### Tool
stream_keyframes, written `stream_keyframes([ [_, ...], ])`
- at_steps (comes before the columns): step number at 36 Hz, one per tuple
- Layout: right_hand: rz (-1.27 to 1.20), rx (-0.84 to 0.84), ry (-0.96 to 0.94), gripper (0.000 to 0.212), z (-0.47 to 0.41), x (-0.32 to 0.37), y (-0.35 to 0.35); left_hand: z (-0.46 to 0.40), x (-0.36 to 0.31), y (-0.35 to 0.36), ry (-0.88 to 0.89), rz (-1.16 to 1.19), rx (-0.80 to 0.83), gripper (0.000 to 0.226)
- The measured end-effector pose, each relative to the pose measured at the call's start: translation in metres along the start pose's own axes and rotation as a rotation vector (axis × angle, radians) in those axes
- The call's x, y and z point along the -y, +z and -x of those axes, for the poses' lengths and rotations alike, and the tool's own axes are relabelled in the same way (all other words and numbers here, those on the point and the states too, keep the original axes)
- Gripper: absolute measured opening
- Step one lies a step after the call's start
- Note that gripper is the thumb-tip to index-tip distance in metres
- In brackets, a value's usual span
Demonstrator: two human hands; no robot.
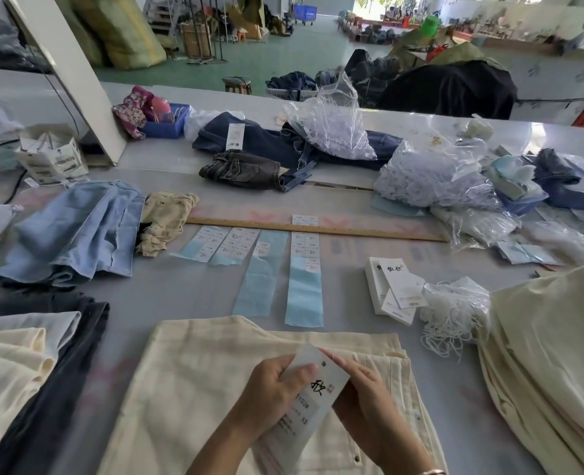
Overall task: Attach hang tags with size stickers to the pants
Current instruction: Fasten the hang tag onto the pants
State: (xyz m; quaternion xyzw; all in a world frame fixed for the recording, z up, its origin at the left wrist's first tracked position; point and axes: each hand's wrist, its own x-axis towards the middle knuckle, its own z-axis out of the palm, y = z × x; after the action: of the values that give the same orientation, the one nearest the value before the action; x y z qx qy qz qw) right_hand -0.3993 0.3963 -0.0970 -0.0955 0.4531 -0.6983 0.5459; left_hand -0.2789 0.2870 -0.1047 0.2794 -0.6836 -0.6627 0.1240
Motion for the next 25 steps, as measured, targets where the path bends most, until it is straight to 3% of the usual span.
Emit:
stream_keyframes([
  [8,0.066,0.026,-0.065,0.025,0.004,0.005,0.002,0.007,-0.009,-0.003,-0.05,0.102,0.096,0.043],
  [14,0.393,-0.002,-0.209,0.012,0.004,0.007,0.005,0.009,-0.014,-0.007,-0.056,0.166,0.083,0.043],
  [17,0.464,-0.009,-0.226,0.02,0.005,0.007,0.002,0.009,-0.016,-0.009,-0.047,0.185,0.079,0.041],
  [25,0.615,0.058,-0.295,0.018,0.008,0.011,0.007,0.009,-0.018,-0.009,-0.034,0.211,0.119,0.043],
])
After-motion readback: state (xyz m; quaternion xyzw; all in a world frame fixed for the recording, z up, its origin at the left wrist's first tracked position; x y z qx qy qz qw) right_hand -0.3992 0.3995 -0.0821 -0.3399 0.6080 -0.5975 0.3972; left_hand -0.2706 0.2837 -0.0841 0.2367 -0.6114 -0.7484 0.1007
